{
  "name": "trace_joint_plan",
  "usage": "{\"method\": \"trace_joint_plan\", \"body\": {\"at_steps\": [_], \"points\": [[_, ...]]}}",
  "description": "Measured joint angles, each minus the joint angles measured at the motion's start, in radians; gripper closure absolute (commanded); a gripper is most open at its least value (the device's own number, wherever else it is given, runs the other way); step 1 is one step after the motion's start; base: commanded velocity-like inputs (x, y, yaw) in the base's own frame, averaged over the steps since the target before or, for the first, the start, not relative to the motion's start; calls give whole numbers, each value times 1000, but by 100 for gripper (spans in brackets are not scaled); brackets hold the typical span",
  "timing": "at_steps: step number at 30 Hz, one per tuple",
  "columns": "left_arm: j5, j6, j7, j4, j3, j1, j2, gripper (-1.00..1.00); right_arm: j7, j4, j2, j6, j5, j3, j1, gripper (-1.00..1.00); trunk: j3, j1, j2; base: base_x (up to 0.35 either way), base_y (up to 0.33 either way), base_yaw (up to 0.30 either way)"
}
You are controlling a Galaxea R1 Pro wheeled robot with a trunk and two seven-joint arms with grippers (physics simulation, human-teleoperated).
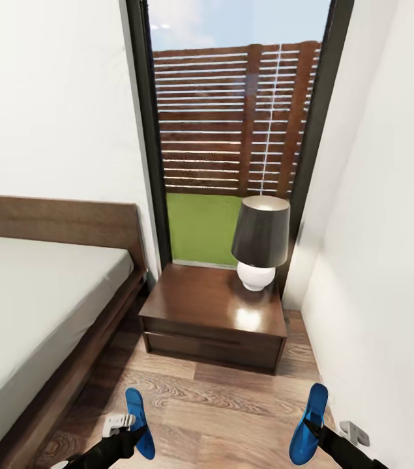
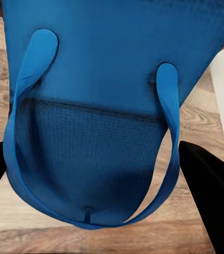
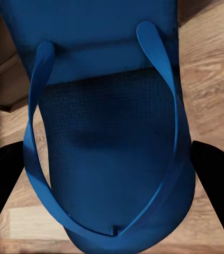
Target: In the bedroom, move the book from the bed onto either nightstand, and place the two sandals side by side next to the bed.
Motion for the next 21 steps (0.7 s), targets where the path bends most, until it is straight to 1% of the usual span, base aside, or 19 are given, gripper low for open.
{"method": "trace_joint_plan", "body": {"at_steps": [21], "points": [[0, 0, 0, 0, -1, 0, 0, 100, 0, 0, 0, 0, 1, 0, 0, 100, 0, 0, 0, 0, -2, 294]]}}
